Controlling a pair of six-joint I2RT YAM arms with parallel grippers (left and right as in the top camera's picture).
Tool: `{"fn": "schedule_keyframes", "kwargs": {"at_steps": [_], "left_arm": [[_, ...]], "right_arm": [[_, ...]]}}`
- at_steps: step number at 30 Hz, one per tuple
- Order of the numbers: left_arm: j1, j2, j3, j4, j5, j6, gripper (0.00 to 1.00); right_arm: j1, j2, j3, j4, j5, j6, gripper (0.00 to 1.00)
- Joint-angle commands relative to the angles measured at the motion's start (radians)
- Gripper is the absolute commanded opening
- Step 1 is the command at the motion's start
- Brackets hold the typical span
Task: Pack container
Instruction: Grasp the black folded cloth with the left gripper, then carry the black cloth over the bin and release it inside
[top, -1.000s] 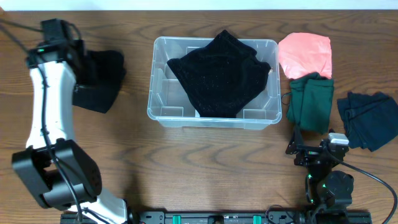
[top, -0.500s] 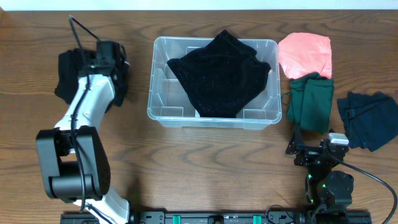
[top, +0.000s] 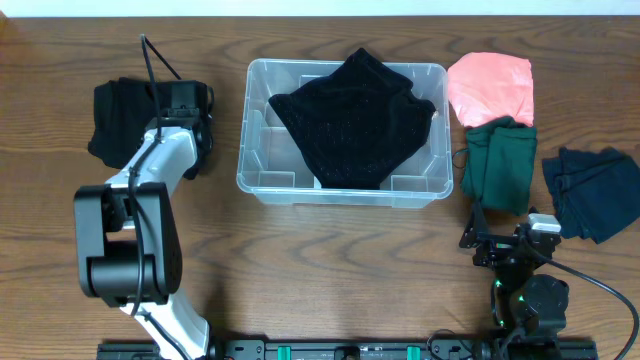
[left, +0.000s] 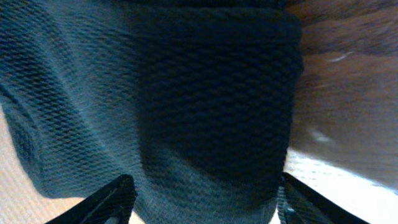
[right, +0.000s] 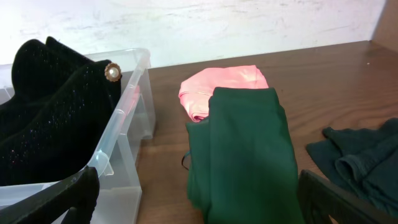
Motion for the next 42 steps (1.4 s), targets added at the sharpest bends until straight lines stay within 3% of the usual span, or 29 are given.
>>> {"fn": "schedule_keyframes", "kwargs": {"at_steps": [1,6,12,22,28,33,38,40,42], "left_arm": [[0.0,0.051,0.004,0.014,-0.035,0.014,0.74],[-0.002,0.105,0.004,0.037,-0.034,0.018,0.77],[-0.001,0.129,0.004,0.045,-0.034,-0.001,1.0],[0.028,0.129,0.004,0.07,0.02,-0.009,0.99],[0.052,0.129,0.004,0.062,0.136,-0.087,0.65],[0.051,0.127,0.004,0.037,0.14,-0.104,0.33],[0.051,0.093,0.007,0.002,0.047,-0.201,0.19],[0.05,0.053,0.015,-0.011,0.024,-0.245,0.08],[0.05,-0.006,0.035,-0.039,0.022,-0.275,0.06]], "right_arm": [[-0.011,-0.005,-0.003,-0.001,-0.004,0.01,0.99],[-0.011,-0.005,-0.003,-0.001,-0.004,0.01,0.99],[-0.011,-0.005,-0.003,-0.001,-0.004,0.01,0.99],[-0.011,-0.005,-0.003,-0.001,-0.004,0.01,0.99],[-0.011,-0.005,-0.003,-0.001,-0.004,0.01,0.99],[-0.011,-0.005,-0.003,-0.001,-0.004,0.01,0.99],[-0.011,-0.005,-0.003,-0.001,-0.004,0.01,0.99],[-0.011,-0.005,-0.003,-0.001,-0.004,0.01,0.99],[-0.011,-0.005,-0.003,-0.001,-0.004,0.01,0.99]]}}
